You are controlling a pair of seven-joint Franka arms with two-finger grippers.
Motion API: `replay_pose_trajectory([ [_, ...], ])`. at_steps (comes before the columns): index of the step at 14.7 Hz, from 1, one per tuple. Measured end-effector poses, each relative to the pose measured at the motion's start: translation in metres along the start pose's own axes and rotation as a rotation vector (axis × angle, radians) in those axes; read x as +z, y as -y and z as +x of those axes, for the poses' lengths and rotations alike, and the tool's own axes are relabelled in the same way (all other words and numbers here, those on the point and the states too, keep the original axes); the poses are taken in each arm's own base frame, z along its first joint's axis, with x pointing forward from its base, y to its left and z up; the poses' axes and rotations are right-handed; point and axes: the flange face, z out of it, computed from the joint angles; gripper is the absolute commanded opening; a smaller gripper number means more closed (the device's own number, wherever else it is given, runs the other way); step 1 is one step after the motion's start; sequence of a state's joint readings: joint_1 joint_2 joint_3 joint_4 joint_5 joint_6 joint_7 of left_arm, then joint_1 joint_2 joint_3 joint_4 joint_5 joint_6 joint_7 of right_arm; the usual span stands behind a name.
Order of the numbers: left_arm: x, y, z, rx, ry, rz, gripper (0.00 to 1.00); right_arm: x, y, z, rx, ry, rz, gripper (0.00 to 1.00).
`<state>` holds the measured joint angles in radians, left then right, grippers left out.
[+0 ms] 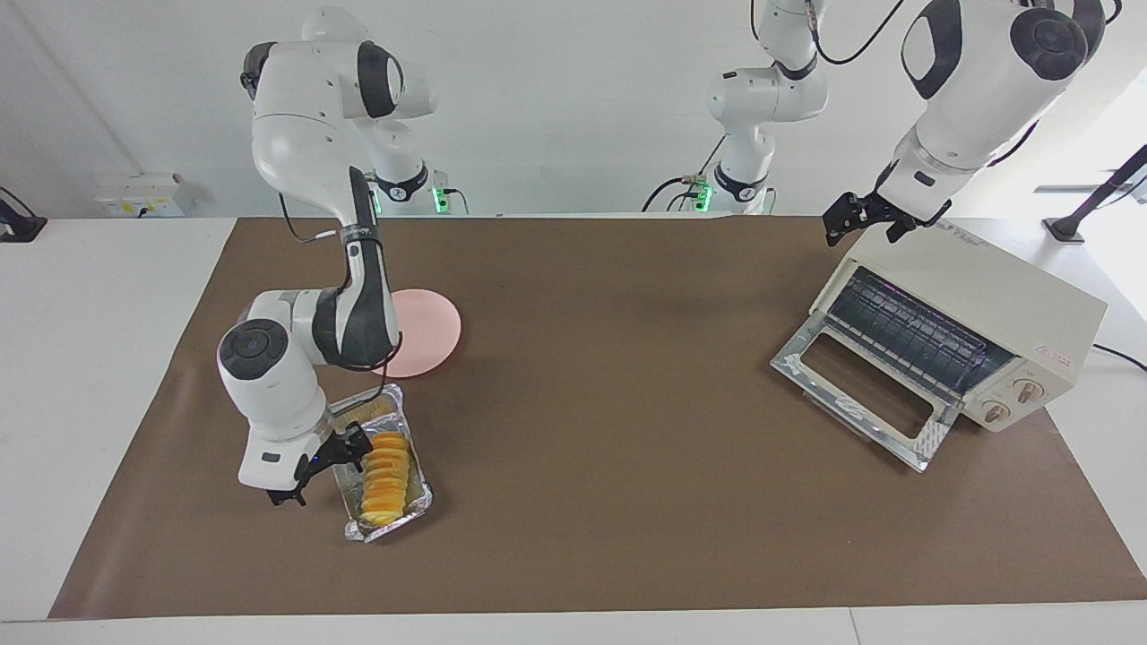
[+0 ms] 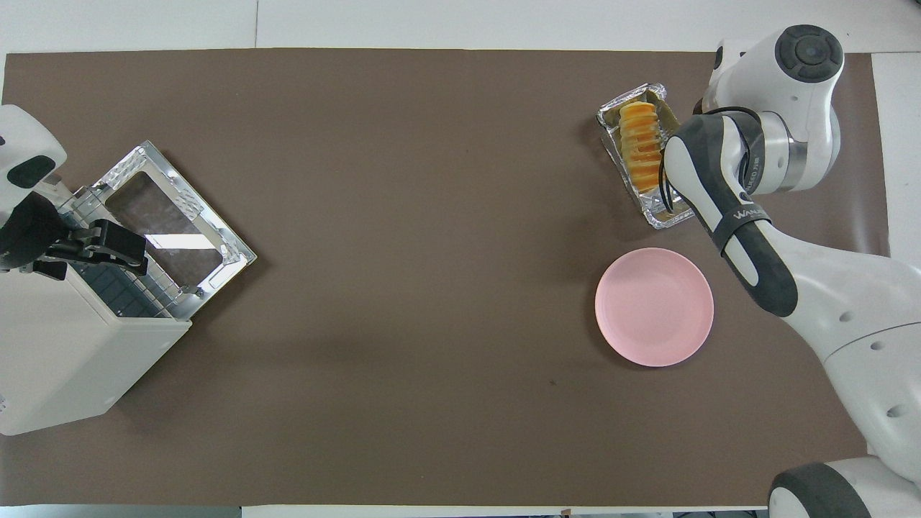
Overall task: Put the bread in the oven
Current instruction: 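Lower the bread into the foil tray and open the right gripper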
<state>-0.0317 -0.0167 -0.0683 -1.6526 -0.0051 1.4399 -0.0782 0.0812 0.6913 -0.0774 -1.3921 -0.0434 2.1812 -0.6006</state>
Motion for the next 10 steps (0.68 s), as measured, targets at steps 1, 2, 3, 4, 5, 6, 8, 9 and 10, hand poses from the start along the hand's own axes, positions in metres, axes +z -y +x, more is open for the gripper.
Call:
replay_pose_trajectory([
  [1,0.0000,0.0000,0.0000,0.000,0.000,0.000,1.00,-0.0002,0.0001,0.0001,0.000,-0.001,0.000,0.00],
  [2,0.0000,0.0000,0.0000,0.000,0.000,0.000,1.00,-0.0002,0.0005,0.0004,0.002,-0.003,0.003,0.00],
  [3,0.0000,0.0000,0.0000,0.000,0.000,0.000,1.00,-0.0002,0.0012,0.0008,0.009,-0.009,0.013,0.00],
  [4,0.0000,0.0000,0.0000,0.000,0.000,0.000,1.00,-0.0002,0.0020,0.0014,0.021,-0.019,0.027,0.00],
  [5,0.0000,0.0000,0.0000,0.000,0.000,0.000,1.00,-0.0002,0.0029,0.0021,0.033,-0.029,0.042,0.00],
  [6,0.0000,0.0000,0.0000,0.000,0.000,0.000,1.00,-0.0004,0.0036,0.0026,0.045,-0.039,0.056,0.00],
  [8,0.0000,0.0000,0.0000,0.000,0.000,0.000,1.00,-0.0011,0.0046,0.0034,0.066,-0.056,0.080,0.00],
  [9,0.0000,0.0000,0.0000,0.000,0.000,0.000,1.00,-0.0012,0.0045,0.0034,0.068,-0.058,0.083,0.00],
  [10,0.0000,0.0000,0.0000,0.000,0.000,0.000,1.00,-0.0014,0.0044,0.0034,0.069,-0.059,0.083,0.00],
])
